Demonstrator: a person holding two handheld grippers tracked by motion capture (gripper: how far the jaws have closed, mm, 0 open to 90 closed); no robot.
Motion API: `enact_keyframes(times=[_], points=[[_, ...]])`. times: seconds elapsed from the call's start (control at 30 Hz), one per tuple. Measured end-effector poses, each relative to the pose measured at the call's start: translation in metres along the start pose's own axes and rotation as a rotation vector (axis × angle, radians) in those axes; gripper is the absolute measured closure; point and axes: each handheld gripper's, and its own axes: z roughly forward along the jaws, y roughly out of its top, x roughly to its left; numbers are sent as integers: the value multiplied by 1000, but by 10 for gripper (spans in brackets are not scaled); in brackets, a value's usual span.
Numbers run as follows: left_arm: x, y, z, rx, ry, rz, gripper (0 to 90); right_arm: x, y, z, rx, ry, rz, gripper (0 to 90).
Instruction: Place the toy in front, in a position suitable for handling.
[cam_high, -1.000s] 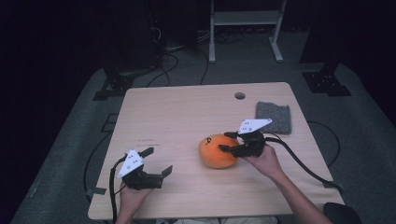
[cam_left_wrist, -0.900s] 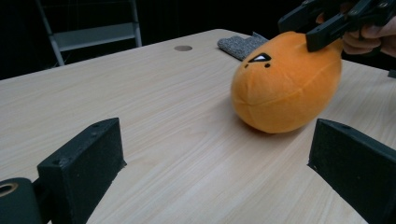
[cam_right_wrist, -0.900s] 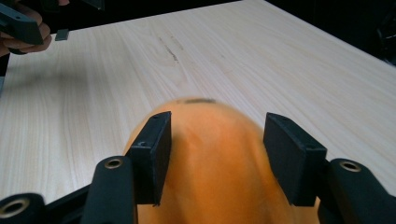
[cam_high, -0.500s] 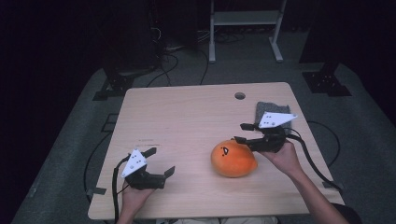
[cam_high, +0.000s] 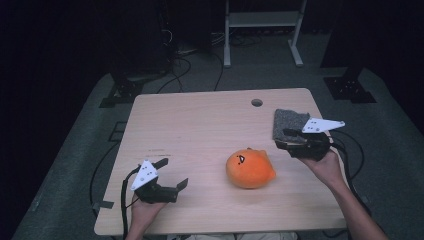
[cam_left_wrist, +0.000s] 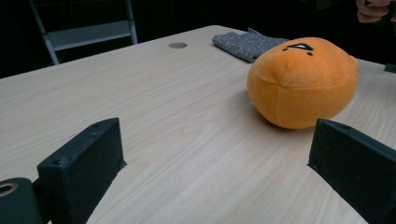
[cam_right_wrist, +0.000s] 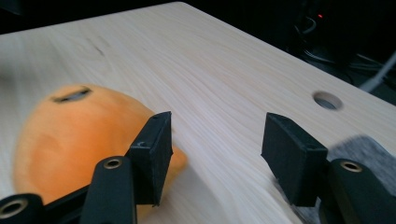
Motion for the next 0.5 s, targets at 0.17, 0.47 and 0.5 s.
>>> enact_keyframes(times=[0.17, 0.47, 0.5], points=[[0, 0, 1, 4, -1, 1, 27, -20, -19, -5, -5, -53, 47, 408], [0, 0, 0, 2, 1, 4, 27, -55, -51, 5, -1, -151, 143, 404], [0, 0, 0, 1, 1, 4, 27, -55, -51, 5, -1, -151, 143, 404]])
